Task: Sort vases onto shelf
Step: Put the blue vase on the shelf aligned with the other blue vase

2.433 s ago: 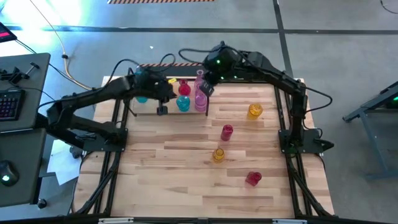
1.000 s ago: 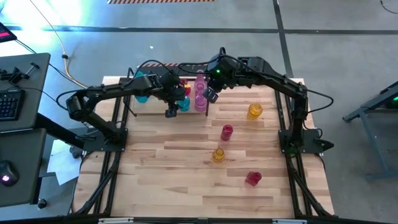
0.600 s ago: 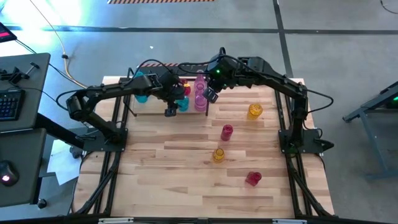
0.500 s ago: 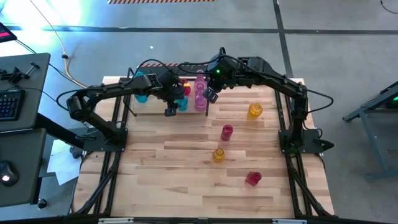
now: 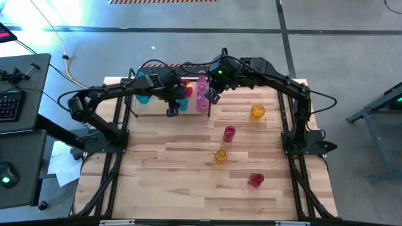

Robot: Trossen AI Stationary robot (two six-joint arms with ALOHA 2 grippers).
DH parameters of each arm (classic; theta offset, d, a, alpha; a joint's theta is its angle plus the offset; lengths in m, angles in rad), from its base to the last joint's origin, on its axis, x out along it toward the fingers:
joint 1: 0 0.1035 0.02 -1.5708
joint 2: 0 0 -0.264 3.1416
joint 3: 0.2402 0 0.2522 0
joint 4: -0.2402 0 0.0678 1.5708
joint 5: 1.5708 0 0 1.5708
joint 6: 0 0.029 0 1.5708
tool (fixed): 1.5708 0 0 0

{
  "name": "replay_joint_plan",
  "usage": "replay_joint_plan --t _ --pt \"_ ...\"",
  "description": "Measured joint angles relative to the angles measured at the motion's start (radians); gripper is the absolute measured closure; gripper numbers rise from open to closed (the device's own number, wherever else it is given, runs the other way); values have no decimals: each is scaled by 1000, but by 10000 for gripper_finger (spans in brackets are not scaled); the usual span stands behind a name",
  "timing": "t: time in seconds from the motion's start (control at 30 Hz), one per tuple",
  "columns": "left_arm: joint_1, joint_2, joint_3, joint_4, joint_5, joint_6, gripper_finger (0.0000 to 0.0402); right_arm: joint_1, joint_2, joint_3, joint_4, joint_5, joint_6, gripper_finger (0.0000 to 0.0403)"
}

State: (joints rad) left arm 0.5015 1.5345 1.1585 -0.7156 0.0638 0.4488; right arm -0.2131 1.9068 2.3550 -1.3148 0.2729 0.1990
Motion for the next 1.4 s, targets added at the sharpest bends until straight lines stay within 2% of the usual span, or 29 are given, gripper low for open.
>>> replay_joint_plan --t 0.3,0.53,1.23,1.4 --pt "32 -23 -3 -98 1 -35 317 0 0 0 0 1 -9 347" --pt "77 -64 -5 -176 5 -47 350 0 0 0 0 1 -9 347" --pt "223 -152 -10 -484 -5 -32 357 0 0 0 0 3 -10 347" --pt "261 -204 -58 -494 -2 -27 357 0 0 0 0 2 -10 347"
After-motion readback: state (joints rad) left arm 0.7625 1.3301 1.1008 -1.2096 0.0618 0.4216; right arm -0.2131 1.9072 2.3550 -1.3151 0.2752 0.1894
